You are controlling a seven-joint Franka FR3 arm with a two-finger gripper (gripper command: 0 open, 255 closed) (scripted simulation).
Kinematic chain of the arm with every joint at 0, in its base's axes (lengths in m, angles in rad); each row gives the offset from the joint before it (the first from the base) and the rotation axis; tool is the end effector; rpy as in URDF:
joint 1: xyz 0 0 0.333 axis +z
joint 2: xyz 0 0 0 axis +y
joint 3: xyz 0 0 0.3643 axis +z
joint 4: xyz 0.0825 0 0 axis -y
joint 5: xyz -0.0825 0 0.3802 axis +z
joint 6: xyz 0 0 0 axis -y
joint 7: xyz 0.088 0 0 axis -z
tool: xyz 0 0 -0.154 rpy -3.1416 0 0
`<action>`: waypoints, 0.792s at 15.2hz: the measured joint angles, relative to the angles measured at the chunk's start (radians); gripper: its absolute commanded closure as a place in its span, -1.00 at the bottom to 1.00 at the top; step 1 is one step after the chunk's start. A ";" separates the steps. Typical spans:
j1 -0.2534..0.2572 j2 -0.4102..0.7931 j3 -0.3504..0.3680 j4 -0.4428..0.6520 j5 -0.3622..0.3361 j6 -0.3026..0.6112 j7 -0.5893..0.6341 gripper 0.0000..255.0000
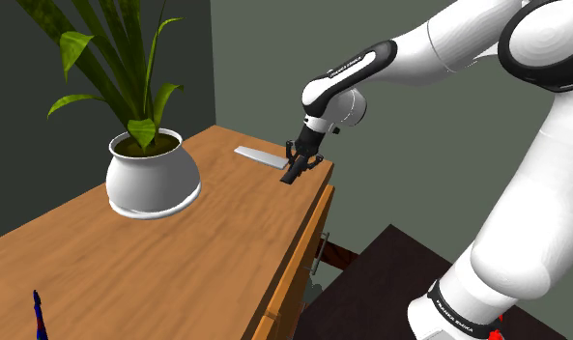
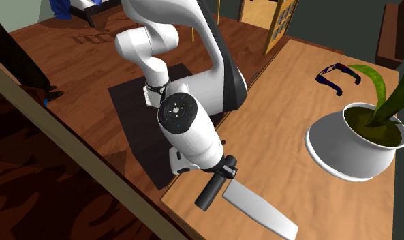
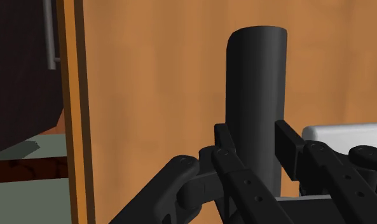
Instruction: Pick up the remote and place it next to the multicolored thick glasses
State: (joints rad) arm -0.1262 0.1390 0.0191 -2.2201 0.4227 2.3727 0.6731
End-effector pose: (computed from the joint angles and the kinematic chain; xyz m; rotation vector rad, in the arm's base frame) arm 0.5503 -0.0411 0.3209 -2.4417 1.4710 0.1014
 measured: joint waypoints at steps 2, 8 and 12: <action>0.000 0.000 0.000 0.000 0.001 0.001 -0.002 1.00; 0.001 -0.002 0.000 0.002 -0.002 -0.005 0.002 1.00; 0.002 -0.033 -0.002 0.009 -0.017 -0.043 0.022 1.00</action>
State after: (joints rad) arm -0.1243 0.1064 0.0175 -2.2113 0.4059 2.3292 0.6950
